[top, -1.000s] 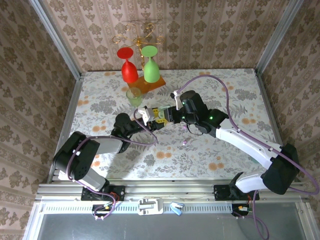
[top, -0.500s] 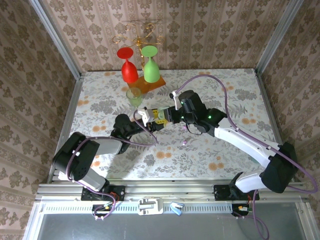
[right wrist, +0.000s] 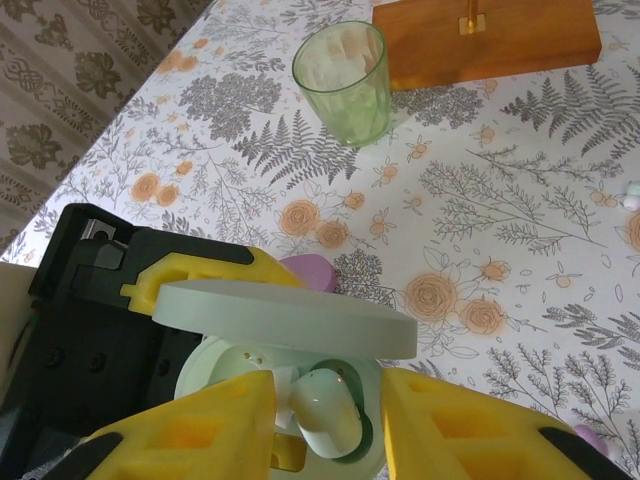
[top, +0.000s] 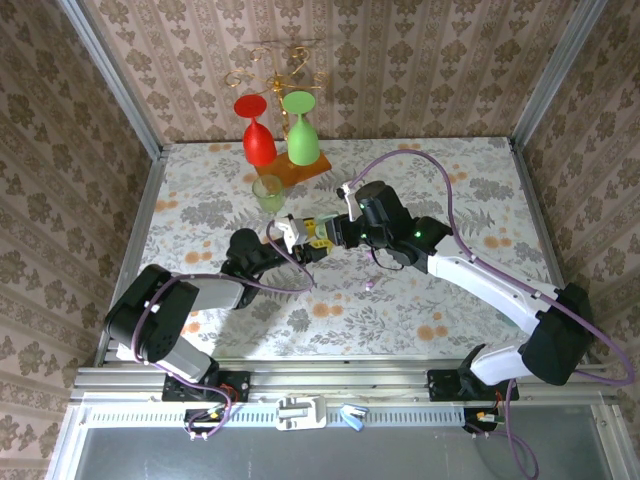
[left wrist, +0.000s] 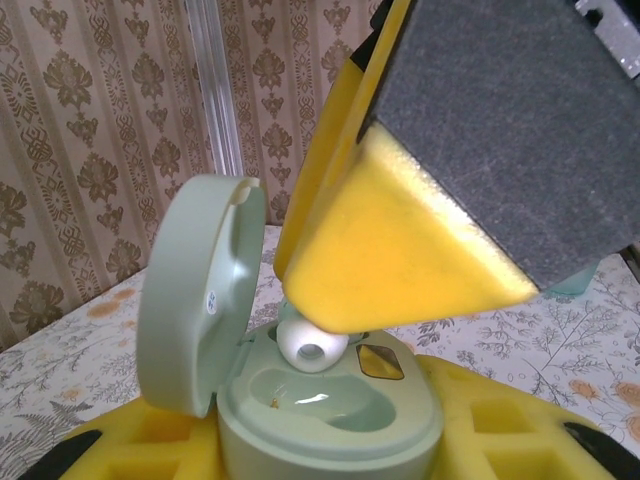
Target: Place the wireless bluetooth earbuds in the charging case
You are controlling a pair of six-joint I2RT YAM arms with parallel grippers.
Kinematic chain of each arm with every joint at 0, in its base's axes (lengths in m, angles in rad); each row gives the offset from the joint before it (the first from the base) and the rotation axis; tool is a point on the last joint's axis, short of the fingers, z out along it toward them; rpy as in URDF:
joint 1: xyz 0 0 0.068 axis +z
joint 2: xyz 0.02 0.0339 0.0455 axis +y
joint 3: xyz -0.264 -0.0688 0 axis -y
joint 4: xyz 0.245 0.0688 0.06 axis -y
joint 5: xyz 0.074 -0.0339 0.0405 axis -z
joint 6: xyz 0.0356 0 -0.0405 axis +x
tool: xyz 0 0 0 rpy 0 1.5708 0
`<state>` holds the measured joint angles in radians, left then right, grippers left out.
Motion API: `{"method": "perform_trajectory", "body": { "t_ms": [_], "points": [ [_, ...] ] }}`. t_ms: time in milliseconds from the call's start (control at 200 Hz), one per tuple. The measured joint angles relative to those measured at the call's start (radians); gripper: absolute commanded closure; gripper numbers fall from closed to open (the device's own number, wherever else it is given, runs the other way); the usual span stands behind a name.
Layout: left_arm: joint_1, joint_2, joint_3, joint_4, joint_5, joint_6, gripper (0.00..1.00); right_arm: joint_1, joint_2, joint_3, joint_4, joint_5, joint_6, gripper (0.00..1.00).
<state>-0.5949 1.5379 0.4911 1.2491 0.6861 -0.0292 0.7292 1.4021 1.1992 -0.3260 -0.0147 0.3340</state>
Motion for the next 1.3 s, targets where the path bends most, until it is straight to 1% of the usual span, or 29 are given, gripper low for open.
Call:
{"method": "perform_trajectory", "body": {
  "t_ms": [55, 165, 395, 715, 785, 900, 955, 1045, 1220, 1300],
  "points": [
    [0.000, 0.000, 0.000, 0.000, 0.000, 0.000, 0.75, 0.000, 0.000, 0.000, -0.001, 0.000, -0.001, 0.69],
    [0.000, 0.000, 0.000, 0.000, -0.003, 0.000, 0.75, 0.002, 0.000, 0.000, -0.001, 0.000, -0.006, 0.75],
    [0.000, 0.000, 0.000, 0.000, -0.002, 0.000, 0.75, 0.001, 0.000, 0.000, -0.011, 0.001, -0.018, 0.78],
    [0.000, 0.000, 0.000, 0.000, -0.003, 0.000, 0.75, 0.001, -0.042, 0.000, -0.016, 0.000, -0.022, 0.79],
    [0.000, 0.000, 0.000, 0.000, -0.003, 0.000, 0.75, 0.001, -0.043, 0.000, -0.016, 0.000, -0.024, 0.77],
    [0.000, -0.002, 0.000, 0.000, -0.002, 0.000, 0.75, 0.001, -0.042, 0.003, -0.017, 0.000, -0.028, 0.71],
    [0.000, -0.003, 0.000, 0.001, -0.002, 0.000, 0.75, 0.001, -0.039, 0.009, -0.018, 0.000, -0.036, 0.71],
    [0.000, -0.009, 0.000, 0.000, -0.002, 0.000, 0.75, 0.001, -0.032, 0.017, -0.018, 0.000, -0.043, 0.74],
    [0.000, -0.027, 0.000, -0.003, -0.003, 0.000, 0.76, 0.001, 0.003, 0.024, -0.018, -0.010, -0.044, 0.74],
    [0.003, -0.028, -0.006, -0.012, -0.006, 0.000, 0.76, 0.001, 0.019, 0.030, -0.017, -0.018, -0.044, 0.76]
  ]
}}
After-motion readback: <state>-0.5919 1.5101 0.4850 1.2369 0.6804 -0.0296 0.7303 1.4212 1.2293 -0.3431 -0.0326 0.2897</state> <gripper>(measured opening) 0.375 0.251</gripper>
